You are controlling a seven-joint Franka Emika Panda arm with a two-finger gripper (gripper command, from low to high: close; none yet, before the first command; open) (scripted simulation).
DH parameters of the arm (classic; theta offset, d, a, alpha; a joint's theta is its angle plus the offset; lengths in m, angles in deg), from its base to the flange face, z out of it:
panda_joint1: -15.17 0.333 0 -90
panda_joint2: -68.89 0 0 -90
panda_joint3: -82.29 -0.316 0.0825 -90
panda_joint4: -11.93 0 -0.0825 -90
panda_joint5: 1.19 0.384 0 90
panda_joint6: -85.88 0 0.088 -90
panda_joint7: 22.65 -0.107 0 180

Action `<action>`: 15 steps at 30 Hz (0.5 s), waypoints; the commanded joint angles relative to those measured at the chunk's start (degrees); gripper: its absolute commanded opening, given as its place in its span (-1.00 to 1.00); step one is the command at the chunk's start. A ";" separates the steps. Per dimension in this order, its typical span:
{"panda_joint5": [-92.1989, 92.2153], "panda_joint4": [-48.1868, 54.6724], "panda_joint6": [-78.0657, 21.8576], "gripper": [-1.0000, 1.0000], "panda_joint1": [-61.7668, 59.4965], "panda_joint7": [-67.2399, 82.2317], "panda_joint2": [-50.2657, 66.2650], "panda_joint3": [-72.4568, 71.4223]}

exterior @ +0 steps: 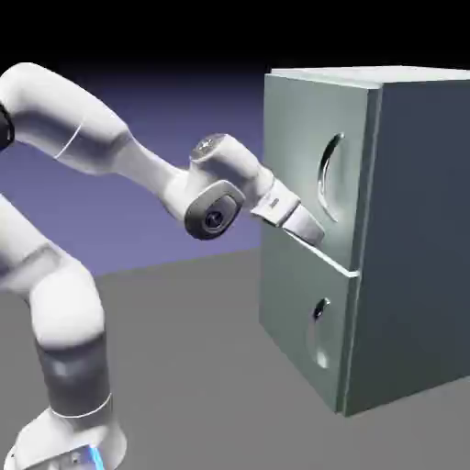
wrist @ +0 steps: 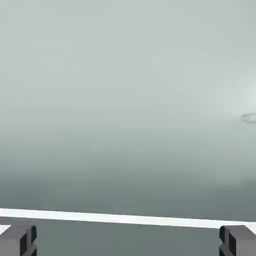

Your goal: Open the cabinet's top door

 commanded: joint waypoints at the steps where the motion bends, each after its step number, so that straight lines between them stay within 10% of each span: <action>1: -2.50 0.11 -0.27 1.00 0.76 -1.67 -0.71 0.93; 15: -37.38 1.63 -4.01 1.00 11.42 -24.99 -10.62 13.94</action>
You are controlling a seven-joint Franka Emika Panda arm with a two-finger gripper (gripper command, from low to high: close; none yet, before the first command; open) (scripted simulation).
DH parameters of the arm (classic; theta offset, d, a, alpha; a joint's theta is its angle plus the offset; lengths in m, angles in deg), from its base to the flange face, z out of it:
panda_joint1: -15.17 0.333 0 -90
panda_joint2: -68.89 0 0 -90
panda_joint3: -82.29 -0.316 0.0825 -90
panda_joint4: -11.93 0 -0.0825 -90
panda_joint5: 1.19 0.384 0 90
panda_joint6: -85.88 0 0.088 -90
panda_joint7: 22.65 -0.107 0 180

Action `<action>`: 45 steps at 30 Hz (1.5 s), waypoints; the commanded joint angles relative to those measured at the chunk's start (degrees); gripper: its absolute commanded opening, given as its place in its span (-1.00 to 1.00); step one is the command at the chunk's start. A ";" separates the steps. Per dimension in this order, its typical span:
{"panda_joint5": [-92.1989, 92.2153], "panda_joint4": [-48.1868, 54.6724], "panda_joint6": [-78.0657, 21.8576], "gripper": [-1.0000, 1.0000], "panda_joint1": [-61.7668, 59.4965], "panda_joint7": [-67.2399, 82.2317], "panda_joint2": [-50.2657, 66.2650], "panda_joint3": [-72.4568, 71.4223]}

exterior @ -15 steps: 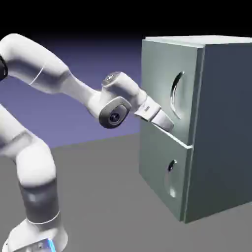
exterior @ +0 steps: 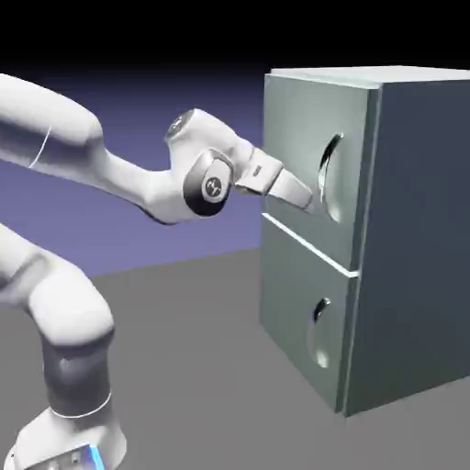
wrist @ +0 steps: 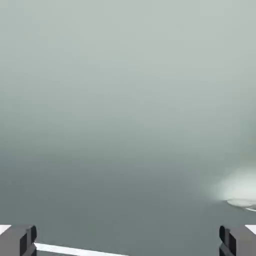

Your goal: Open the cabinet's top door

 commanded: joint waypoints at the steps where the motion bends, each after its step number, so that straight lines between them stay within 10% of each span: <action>1: -2.50 0.11 -0.27 1.00 0.76 -1.67 -0.71 0.93; 45: -103.93 7.05 -12.54 1.00 35.38 -69.15 -27.58 39.98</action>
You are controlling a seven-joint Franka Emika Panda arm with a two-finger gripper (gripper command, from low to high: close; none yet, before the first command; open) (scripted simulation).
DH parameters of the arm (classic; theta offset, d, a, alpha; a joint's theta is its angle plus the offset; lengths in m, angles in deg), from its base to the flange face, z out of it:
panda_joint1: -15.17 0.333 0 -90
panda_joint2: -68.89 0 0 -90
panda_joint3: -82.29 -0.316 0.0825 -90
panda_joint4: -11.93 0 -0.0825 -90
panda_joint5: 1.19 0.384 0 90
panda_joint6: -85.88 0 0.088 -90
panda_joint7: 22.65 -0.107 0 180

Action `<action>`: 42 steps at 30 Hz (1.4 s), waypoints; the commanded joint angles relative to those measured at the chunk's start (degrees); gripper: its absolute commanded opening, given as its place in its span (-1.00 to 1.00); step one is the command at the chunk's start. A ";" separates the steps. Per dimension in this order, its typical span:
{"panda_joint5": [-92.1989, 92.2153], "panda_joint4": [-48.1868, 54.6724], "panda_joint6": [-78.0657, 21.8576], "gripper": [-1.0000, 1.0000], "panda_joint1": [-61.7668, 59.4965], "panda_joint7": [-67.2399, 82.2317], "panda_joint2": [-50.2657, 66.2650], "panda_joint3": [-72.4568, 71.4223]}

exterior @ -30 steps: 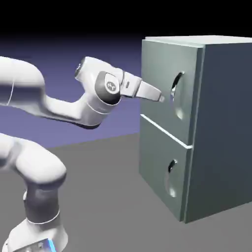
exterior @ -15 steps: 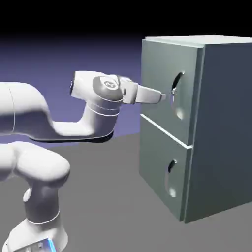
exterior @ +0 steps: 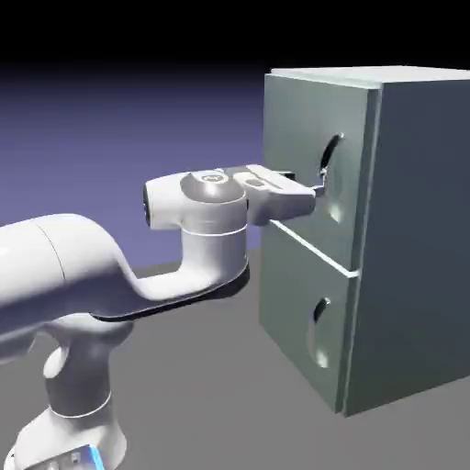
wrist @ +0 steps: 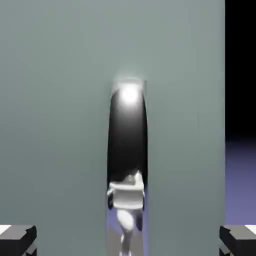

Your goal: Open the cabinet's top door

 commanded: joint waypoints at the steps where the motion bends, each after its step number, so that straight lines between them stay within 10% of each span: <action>1: -0.85 1.30 -0.79 1.00 2.08 -0.41 0.73 0.93; 4: -2.65 4.05 -2.45 1.00 6.46 -1.27 2.28 2.90; 5: -2.65 4.05 -2.45 -1.00 6.46 -1.27 2.28 2.90; 23: 29.17 -19.92 -28.81 -1.00 -13.84 -0.31 -7.96 -31.96; 42: 68.72 -18.69 -56.69 -1.00 -10.42 -4.19 -1.88 -71.40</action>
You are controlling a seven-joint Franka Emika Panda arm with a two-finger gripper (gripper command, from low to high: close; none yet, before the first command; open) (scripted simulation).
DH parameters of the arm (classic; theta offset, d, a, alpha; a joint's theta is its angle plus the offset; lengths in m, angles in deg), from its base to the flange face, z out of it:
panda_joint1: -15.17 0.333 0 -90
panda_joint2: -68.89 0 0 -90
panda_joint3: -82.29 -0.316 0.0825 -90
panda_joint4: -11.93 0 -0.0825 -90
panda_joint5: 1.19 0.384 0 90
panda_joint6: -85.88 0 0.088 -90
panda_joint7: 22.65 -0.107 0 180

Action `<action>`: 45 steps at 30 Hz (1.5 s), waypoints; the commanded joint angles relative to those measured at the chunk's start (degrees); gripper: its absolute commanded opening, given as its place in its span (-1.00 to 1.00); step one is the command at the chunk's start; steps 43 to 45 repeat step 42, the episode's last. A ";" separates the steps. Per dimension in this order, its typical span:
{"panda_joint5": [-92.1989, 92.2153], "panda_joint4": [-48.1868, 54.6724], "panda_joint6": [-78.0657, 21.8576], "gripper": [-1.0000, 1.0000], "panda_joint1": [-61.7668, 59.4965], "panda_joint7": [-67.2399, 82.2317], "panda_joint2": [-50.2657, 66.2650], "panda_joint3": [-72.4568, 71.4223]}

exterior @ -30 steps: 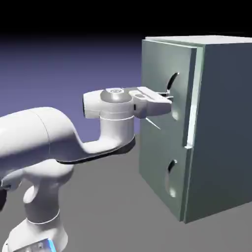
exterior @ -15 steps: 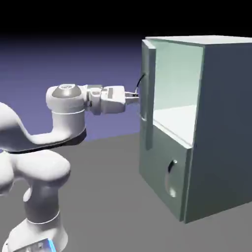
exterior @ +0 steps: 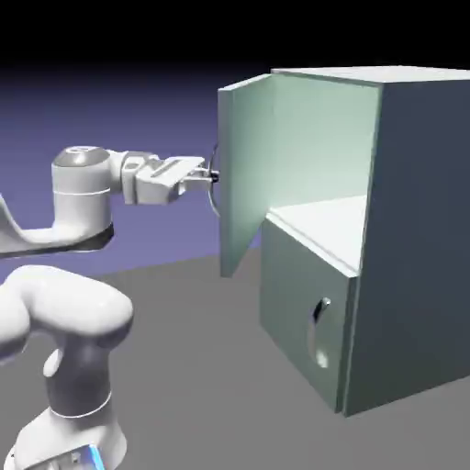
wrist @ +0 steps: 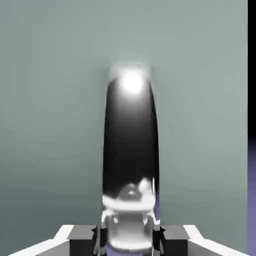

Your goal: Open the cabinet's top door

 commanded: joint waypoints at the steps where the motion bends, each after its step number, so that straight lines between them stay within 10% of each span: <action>1: 2.03 0.94 -1.71 -1.00 -0.14 -0.55 1.32 -2.10; 25: 32.72 42.87 -43.86 -1.00 -36.07 -15.53 38.79 -50.61; 45: 39.99 64.30 -55.38 -1.00 -69.61 -13.00 35.61 -76.15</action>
